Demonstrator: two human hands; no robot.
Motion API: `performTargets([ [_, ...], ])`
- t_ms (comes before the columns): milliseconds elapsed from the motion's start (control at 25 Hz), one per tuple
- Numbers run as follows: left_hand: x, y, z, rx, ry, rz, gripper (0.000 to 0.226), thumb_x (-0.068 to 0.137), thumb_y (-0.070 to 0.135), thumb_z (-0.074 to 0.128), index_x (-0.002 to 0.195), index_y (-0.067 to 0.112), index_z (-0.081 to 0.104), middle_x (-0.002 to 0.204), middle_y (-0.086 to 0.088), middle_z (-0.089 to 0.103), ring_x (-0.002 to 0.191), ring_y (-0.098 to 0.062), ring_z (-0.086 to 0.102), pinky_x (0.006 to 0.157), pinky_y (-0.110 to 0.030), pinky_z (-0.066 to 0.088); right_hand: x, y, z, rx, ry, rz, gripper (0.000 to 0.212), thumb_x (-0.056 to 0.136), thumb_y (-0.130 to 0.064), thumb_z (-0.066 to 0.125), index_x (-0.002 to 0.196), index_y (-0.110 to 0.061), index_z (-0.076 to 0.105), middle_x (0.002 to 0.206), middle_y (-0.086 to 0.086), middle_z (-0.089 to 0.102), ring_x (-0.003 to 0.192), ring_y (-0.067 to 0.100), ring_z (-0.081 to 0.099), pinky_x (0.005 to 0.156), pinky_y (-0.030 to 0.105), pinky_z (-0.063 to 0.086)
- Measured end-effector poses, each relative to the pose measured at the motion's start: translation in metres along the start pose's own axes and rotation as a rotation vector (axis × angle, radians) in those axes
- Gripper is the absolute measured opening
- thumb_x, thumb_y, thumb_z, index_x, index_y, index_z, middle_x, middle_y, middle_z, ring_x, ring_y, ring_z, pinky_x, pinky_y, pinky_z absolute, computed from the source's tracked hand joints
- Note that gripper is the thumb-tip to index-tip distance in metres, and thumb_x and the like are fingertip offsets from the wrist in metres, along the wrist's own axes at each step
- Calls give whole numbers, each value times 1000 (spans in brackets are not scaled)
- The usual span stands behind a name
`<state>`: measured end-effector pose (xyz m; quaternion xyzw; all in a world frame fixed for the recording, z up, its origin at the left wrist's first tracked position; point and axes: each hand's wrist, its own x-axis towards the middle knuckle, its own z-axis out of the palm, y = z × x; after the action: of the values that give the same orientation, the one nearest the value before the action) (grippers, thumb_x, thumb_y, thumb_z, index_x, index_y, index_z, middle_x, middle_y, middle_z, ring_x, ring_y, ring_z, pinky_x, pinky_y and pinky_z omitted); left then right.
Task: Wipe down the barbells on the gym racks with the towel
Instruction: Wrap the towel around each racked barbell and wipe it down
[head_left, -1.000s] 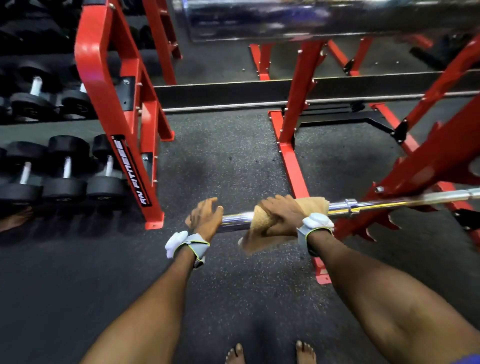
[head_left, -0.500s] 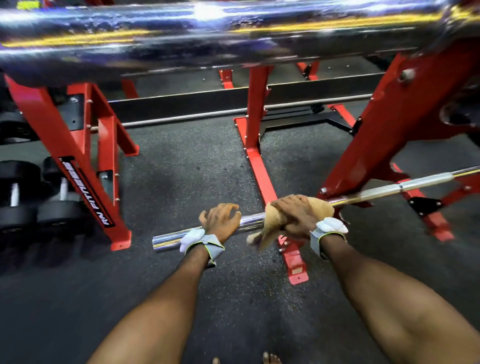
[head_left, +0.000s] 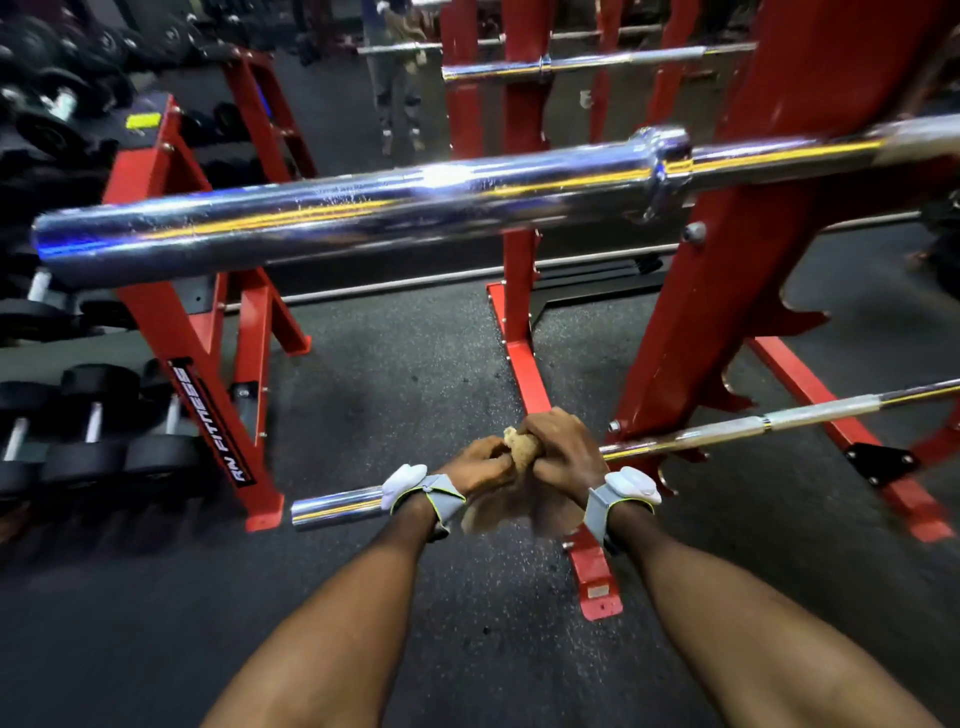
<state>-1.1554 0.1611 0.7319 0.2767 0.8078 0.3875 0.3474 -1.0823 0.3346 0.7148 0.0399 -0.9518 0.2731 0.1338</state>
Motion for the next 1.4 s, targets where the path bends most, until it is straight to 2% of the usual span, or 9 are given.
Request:
performTargets([
  [240,-36,46,-28,46,105,121,46,76,23,48,108,-5,66,94,-5,62,83,-6,53,70,-9,41,6,-46,-29,249,249,162,37,57,-33,48,87,-20,66,81,-5,61,82,22,56,73,39,46],
  [400,-63,82,-48,33,286,193,72,65,52,57,120,6,63,112,-9,69,101,-20,64,91,-28,50,11,-87,-71,303,400,241,27,57,-16,59,82,-16,69,76,-4,65,76,21,60,67,31,42],
  [560,-97,129,-70,31,255,332,37,88,20,70,120,6,60,105,-3,64,83,3,61,76,-14,47,18,-136,-113,450,465,176,21,58,-7,58,71,-23,62,69,-8,62,67,1,55,64,30,42],
  [680,-132,142,-90,-17,213,566,44,81,9,67,119,-8,56,101,-6,60,74,15,57,76,-8,45,14,-205,-138,565,567,129,19,57,2,53,66,-13,61,66,-2,58,64,1,52,60,24,42],
  [800,-164,148,-110,-80,180,648,56,74,17,75,118,-11,56,101,-5,62,84,7,59,84,-19,48,9,-257,-151,775,622,88,20,62,4,59,60,-15,63,67,6,65,65,12,59,61,23,50],
  [1000,-228,144,-151,-68,81,779,18,86,18,66,103,16,71,99,12,68,95,-7,58,90,-39,51,-5,-341,-161,1196,486,78,15,69,8,65,83,4,67,84,14,70,71,23,67,66,30,56],
  [1120,-246,143,-161,-8,285,800,24,81,38,65,96,20,68,88,4,69,79,-9,60,78,-52,53,-2,-358,-166,1281,391,165,38,62,4,74,99,0,69,89,18,66,76,27,66,70,35,56],
  [1240,-267,153,-166,-16,620,846,27,79,42,61,84,15,64,76,-4,67,68,-18,60,63,-43,52,2,-369,-171,1219,357,144,28,76,-1,69,104,-5,70,99,15,69,90,25,67,78,33,55],
  [1400,-283,162,-177,-114,751,848,30,84,41,63,75,14,53,68,-7,60,61,-10,47,57,-40,45,-3,-394,-183,1315,79,58,56,80,10,59,135,-2,53,106,11,71,89,19,70,73,27,58],
])
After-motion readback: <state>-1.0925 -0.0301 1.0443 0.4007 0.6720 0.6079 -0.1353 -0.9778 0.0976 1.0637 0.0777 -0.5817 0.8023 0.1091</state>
